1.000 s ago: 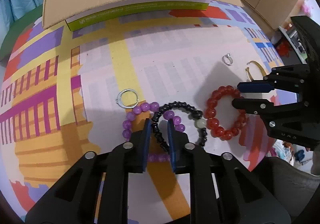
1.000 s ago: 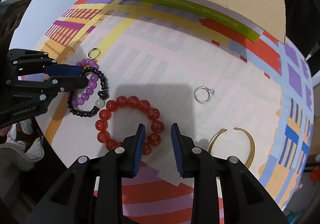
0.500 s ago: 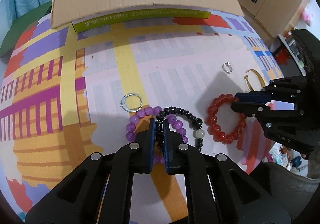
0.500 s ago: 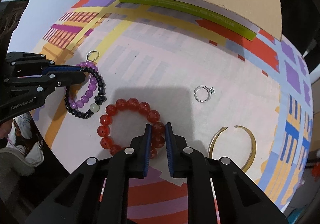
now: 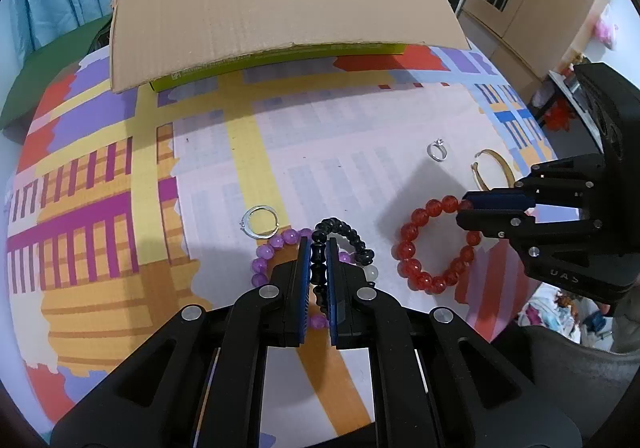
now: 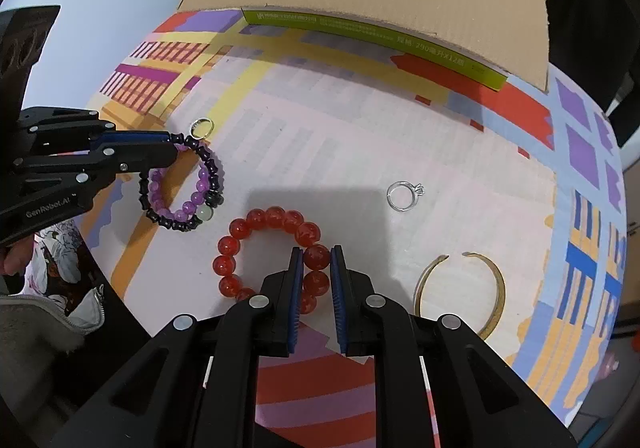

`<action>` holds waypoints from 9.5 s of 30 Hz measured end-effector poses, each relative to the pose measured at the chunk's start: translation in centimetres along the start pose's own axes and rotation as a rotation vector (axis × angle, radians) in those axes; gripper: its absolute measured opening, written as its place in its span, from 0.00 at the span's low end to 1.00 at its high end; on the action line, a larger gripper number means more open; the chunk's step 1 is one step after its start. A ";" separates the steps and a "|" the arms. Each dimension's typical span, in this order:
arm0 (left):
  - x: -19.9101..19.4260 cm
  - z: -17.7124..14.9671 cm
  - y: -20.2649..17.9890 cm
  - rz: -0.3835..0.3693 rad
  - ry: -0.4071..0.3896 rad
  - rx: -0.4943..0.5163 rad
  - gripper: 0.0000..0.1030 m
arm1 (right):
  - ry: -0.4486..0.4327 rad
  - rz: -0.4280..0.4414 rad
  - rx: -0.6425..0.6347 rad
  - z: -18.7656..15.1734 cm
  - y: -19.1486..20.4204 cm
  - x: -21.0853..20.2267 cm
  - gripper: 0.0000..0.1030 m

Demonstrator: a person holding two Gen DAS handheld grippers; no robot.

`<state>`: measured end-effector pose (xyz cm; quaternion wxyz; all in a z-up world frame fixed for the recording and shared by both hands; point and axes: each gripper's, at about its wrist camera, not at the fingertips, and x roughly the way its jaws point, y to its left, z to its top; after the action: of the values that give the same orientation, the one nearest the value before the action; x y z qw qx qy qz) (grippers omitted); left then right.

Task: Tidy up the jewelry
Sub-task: 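Grasp black bead bracelet with left gripper while right gripper grasps red bead bracelet, then carry black bracelet with left gripper while right gripper carries red bracelet into box, then open both grippers to drop the black and red bracelets into the box, then withdraw both open grippers from the box back over the bed, then grasp purple bead bracelet with left gripper while right gripper grasps gold open bangle, then carry both held pieces into the box and open both grippers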

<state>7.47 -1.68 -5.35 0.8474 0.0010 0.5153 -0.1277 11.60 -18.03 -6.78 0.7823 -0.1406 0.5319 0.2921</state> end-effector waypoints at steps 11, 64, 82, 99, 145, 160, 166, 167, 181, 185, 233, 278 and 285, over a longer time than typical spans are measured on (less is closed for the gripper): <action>-2.0 0.9 -0.7 0.011 -0.034 0.037 0.06 | -0.069 0.015 -0.050 1.1 1.4 -3.6 0.13; -9.0 19.4 -0.3 0.206 -0.257 0.197 0.06 | -0.274 -0.105 -0.083 17.4 -4.2 -13.8 0.13; -5.7 23.7 3.7 0.195 -0.187 0.118 0.06 | -0.256 -0.116 0.005 21.9 -7.5 -11.0 0.13; -1.8 24.6 5.7 0.200 -0.127 0.076 0.06 | -0.177 -0.113 0.075 23.0 -9.6 -6.2 0.13; -7.4 20.4 3.1 0.213 -0.191 0.072 0.40 | -0.254 -0.130 0.034 18.8 -6.2 -11.4 0.37; -8.7 13.6 -0.2 0.155 -0.188 0.074 0.40 | -0.280 -0.109 0.049 11.8 -5.3 -13.4 0.37; -7.8 10.5 -1.2 0.135 -0.164 0.080 0.40 | -0.239 -0.088 0.076 8.4 -5.8 -11.7 0.37; -7.6 10.0 -1.4 0.129 -0.158 0.084 0.40 | -0.234 -0.085 0.081 7.9 -5.8 -11.5 0.37; -3.3 4.5 -3.3 0.090 -0.064 0.120 0.40 | -0.153 -0.029 0.170 1.8 -8.5 -7.3 0.37; -1.9 3.1 -3.6 0.063 -0.028 0.113 0.40 | -0.117 -0.033 0.169 0.4 -8.4 -5.8 0.37; 3.2 -2.2 -3.7 0.094 0.045 0.092 0.18 | -0.014 -0.161 0.142 -4.1 -8.5 -0.3 0.28; -6.7 2.8 -5.0 0.091 -0.173 0.191 0.08 | -0.198 -0.153 0.038 2.3 -5.2 -9.1 0.02; -9.0 5.8 -4.9 0.118 -0.226 0.235 0.08 | -0.244 -0.176 -0.019 5.8 -4.2 -11.3 0.02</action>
<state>7.57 -5.28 5.89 0.9000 0.1160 0.3974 -0.1363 15.51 -21.71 5.51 0.8624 -0.1574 0.4157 0.2424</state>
